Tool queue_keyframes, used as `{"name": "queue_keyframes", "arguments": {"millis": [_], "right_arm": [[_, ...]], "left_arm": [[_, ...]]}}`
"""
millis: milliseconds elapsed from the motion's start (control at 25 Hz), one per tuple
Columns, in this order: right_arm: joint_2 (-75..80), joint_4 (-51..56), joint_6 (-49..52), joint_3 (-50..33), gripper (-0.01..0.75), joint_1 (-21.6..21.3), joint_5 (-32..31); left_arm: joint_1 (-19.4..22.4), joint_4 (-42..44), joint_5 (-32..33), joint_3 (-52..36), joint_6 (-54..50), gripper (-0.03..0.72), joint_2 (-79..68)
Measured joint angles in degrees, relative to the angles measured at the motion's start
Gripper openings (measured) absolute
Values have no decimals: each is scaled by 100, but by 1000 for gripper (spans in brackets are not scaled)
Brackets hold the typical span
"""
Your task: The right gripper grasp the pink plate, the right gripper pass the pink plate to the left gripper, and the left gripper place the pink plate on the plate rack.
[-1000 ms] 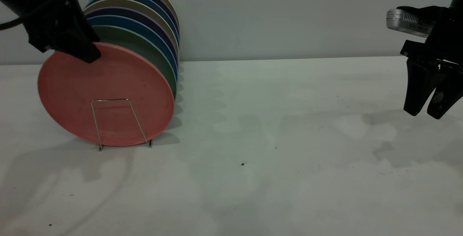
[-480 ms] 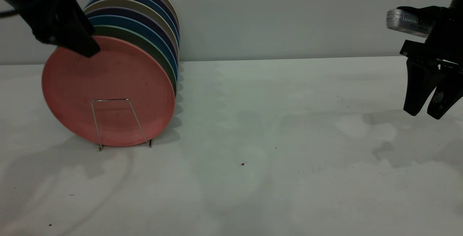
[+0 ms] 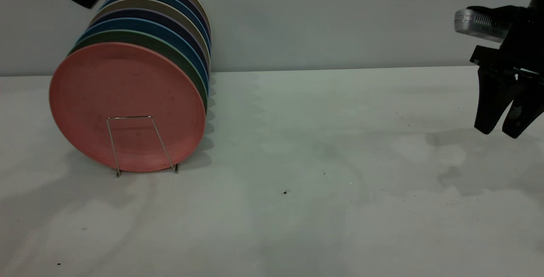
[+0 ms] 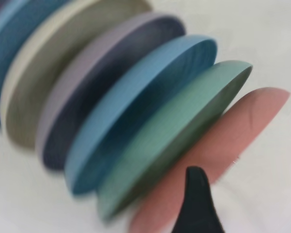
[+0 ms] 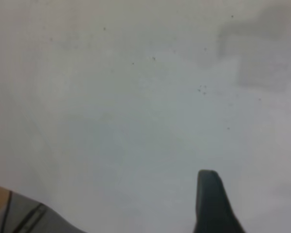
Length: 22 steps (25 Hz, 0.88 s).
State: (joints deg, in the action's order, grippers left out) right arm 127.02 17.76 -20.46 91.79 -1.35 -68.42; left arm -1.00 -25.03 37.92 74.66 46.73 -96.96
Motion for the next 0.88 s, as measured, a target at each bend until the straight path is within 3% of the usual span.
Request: {"name": "queue_keyframes", "arguments": {"millis": [200, 360, 560, 880], "right_arm": [[-554, -1262, 932, 156, 452, 255, -18], [-1065, -2165, 1604, 148, 450, 593, -54], [-2000, -2174, 1822, -334, 449, 1084, -60], [-4679, -2142, 2046, -2224, 447, 1581, -143]], "left_arm": [[88, 1916, 1060, 0, -3222, 580, 301], [88, 3163, 1869, 0, -4616, 580, 618], [94, 3339, 2260, -159, -4820, 580, 1343], [94, 3079, 1919, -1574, -4770, 580, 3835]]}}
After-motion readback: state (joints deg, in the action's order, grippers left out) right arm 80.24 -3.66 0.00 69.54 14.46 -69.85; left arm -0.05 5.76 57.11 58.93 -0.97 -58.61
